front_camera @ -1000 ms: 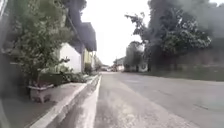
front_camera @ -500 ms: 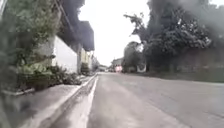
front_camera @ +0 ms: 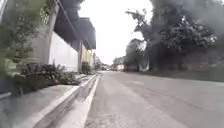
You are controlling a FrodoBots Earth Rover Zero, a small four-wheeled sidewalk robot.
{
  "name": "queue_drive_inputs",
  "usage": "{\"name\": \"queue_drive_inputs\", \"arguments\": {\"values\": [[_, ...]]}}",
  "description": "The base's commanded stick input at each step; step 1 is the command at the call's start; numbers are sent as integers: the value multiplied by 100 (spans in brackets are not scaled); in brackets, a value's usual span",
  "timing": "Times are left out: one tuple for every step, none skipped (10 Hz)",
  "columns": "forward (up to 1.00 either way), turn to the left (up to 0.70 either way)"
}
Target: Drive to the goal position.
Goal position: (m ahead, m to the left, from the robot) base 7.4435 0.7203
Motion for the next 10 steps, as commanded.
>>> {"name": "queue_drive_inputs", "arguments": {"values": [[70, 0], [70, 0], [70, 0], [70, 0], [70, 0], [70, 0], [70, 0], [70, 0], [70, 0], [70, 0]]}}
